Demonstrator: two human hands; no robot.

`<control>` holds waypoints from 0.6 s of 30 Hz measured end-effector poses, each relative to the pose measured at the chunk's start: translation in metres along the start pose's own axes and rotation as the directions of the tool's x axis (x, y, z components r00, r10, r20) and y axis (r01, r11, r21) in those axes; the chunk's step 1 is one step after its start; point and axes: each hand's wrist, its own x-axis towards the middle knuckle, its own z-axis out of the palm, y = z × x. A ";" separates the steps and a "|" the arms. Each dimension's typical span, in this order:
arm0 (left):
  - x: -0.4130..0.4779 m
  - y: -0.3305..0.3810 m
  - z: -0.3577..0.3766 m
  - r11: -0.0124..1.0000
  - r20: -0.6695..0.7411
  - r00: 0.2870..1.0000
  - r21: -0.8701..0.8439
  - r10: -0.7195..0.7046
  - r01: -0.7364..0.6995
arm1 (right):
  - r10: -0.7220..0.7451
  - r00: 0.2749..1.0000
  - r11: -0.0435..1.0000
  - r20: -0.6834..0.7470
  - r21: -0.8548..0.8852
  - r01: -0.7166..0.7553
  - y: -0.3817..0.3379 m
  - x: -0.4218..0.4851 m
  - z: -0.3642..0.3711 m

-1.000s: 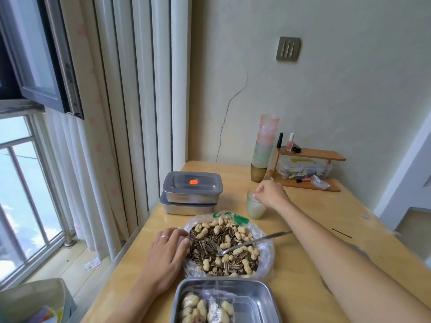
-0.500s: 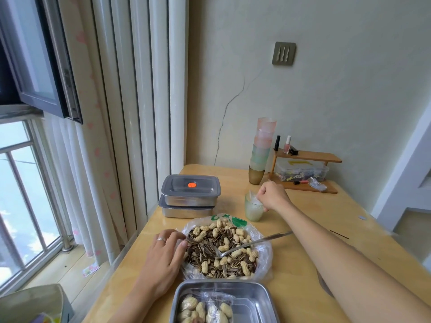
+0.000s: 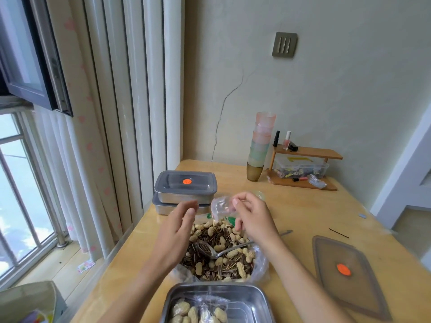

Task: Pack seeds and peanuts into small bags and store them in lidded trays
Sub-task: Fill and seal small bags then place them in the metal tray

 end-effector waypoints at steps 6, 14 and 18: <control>0.017 0.005 0.016 0.904 0.297 0.928 -0.290 -0.227 0.314 | 0.052 0.999 0.974 -0.002 0.221 -0.050 0.023 -0.021 0.026; 0.013 -0.013 0.015 0.865 0.183 0.959 -0.419 -0.218 0.276 | 0.005 0.994 0.995 -0.105 0.099 0.005 0.028 -0.025 0.011; 0.011 -0.010 0.017 0.864 0.143 0.971 -0.446 -0.190 0.235 | 0.097 0.994 0.954 -0.042 0.289 -0.081 0.021 -0.028 0.011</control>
